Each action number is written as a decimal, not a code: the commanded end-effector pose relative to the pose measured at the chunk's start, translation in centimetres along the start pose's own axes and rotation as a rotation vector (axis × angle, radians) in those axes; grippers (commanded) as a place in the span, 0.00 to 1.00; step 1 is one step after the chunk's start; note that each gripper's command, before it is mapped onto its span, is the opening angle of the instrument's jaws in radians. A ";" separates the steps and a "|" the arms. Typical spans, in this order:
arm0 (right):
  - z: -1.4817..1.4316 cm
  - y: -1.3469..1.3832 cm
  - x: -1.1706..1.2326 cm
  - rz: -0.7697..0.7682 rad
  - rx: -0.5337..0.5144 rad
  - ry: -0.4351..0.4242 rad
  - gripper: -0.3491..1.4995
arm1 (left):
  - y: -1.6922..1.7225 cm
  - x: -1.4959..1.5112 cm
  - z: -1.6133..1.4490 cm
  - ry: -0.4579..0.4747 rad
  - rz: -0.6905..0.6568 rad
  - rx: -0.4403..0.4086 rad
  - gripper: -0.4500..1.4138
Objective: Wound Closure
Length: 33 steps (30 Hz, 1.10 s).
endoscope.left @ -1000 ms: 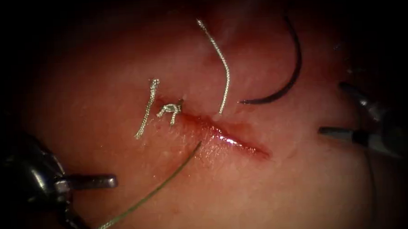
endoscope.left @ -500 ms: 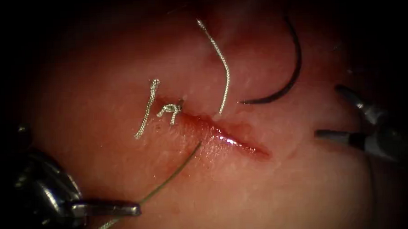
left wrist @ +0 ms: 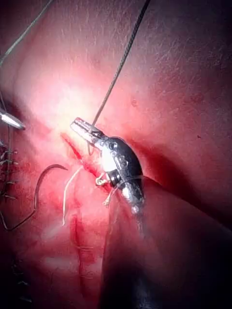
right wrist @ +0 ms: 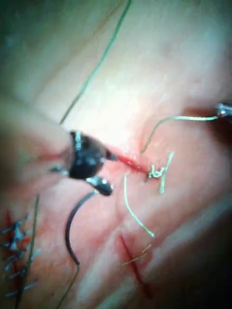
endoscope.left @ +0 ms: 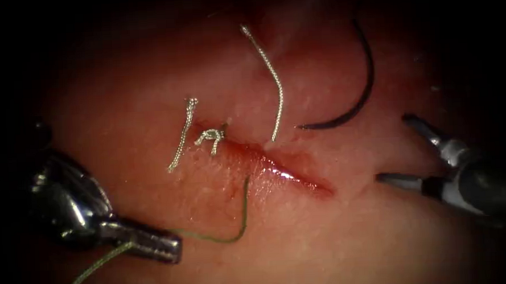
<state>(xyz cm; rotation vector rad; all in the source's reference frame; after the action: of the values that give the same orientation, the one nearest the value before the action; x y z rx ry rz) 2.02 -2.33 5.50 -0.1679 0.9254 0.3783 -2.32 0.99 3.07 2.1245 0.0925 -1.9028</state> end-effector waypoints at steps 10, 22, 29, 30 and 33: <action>0.39 -0.56 0.56 -0.102 0.159 0.009 0.95 | -0.28 -0.31 0.20 0.004 -0.001 0.000 0.00; 0.66 -0.89 0.47 0.013 0.271 -0.142 0.87 | -0.31 -0.09 0.29 0.017 -0.014 -0.002 0.00; 0.96 -1.07 0.40 -0.007 0.294 -0.120 0.87 | -0.27 -0.03 0.32 0.026 -0.014 -0.010 0.00; 1.02 -1.10 0.40 -0.013 0.297 -0.116 0.87 | -0.27 -0.03 0.32 0.026 -0.014 -0.011 0.00; 1.12 -1.17 0.40 -0.027 0.307 -0.107 0.87 | -0.26 -0.02 0.30 0.027 -0.014 -0.012 0.00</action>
<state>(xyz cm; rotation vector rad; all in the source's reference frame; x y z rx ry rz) 3.45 -2.96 5.79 0.1212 0.8631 0.2124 -2.62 1.15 2.96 2.1473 0.1259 -1.8790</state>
